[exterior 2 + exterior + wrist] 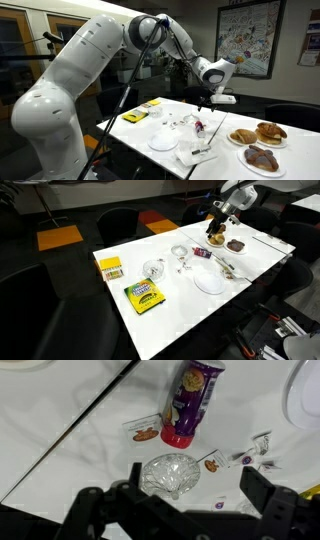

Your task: Put the container with the red lid upright.

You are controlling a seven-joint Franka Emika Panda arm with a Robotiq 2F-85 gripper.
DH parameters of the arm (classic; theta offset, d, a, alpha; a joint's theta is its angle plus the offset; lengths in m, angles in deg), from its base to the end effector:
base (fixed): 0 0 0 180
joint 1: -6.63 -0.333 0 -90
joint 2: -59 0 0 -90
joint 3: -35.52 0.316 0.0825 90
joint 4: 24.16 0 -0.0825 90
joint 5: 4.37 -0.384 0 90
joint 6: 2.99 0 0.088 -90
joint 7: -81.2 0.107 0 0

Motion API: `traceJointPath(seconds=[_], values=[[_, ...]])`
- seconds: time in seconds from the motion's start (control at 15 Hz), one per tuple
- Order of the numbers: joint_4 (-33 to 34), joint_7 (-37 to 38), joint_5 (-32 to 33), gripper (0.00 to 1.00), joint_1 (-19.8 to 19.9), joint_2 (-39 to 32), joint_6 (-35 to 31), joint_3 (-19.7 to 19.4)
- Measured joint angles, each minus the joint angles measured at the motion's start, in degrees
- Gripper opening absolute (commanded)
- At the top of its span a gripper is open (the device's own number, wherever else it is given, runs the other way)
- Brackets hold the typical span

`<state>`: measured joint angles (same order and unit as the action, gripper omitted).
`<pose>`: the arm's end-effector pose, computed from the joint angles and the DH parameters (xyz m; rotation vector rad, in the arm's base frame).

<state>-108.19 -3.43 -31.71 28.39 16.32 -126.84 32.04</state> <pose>0.6596 -0.2823 0.2383 -2.6685 -1.0871 -0.3762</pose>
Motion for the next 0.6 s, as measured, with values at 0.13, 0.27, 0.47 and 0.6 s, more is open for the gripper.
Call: traceJointPath(seconds=[0.13,0.27,0.47,0.6], values=[[-0.13,3.04,2.37,1.00,-0.41,-0.22,0.06,0.40],[-0.18,7.80,5.47,1.00,-1.64,-0.94,0.07,0.61],[-0.09,15.58,10.44,1.00,-4.24,-2.60,0.04,0.65],[-0.01,19.82,13.09,1.00,-5.56,-3.67,0.04,0.70]])
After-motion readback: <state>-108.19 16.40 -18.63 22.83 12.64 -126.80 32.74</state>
